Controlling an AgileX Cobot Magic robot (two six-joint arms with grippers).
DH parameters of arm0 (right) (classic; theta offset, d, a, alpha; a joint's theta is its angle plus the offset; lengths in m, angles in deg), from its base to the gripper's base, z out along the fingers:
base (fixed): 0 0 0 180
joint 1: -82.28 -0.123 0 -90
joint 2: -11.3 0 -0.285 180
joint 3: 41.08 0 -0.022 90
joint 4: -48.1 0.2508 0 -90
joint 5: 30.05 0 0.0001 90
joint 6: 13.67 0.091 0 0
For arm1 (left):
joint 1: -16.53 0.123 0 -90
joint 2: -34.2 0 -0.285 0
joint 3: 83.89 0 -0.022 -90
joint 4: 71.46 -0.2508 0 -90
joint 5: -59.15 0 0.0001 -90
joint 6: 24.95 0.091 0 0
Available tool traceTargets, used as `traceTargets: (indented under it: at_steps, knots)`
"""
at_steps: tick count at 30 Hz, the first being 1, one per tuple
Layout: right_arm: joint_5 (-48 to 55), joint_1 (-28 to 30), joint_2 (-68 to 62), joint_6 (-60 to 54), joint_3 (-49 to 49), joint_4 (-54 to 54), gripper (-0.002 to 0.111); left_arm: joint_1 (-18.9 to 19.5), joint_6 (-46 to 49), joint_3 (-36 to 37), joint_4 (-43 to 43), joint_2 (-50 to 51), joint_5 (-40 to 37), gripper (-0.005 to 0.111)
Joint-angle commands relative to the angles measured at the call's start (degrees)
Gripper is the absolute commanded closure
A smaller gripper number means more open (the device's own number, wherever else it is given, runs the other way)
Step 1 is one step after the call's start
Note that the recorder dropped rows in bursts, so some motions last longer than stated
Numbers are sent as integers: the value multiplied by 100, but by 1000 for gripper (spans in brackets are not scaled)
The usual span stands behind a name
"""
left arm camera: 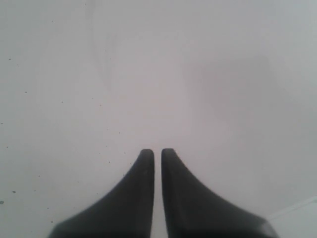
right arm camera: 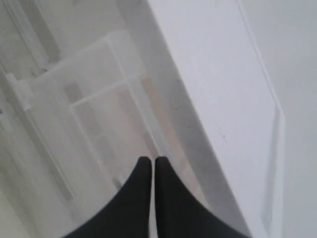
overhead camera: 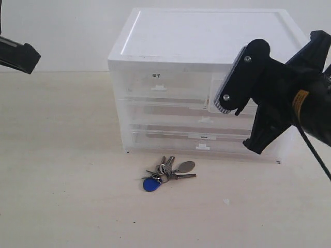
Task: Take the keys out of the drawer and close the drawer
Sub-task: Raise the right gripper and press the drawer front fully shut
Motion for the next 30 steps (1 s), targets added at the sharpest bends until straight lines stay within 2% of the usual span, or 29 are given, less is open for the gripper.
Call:
traceTargets:
  at_steps: [1, 10, 14, 17, 21, 24, 27, 30]
  knots:
    - [-181, 367, 11, 117, -31, -139, 108, -24, -60, 20, 1, 23, 62, 102]
    - [-276, 407, 37, 299, -31, -222, 108, -24, -60, 20, 1, 23, 62, 102]
    - [-264, -38, 220, 299, -31, -18, 108, -24, -60, 20, 1, 23, 62, 102]
    - [-264, -189, 291, 275, -31, 658, 108, -24, -60, 20, 1, 23, 62, 102]
    - [-98, 103, 91, -2, -31, 1027, 108, -24, -60, 20, 1, 23, 62, 102]
    - [-416, 442, -157, 14, -31, 965, 108, -24, -60, 20, 1, 23, 62, 102]
    - [-495, 563, -365, 84, -31, 549, 108, -24, -60, 20, 1, 23, 62, 102]
    - [-97, 569, -478, 507, -31, -145, 108, -24, -60, 20, 1, 23, 62, 102]
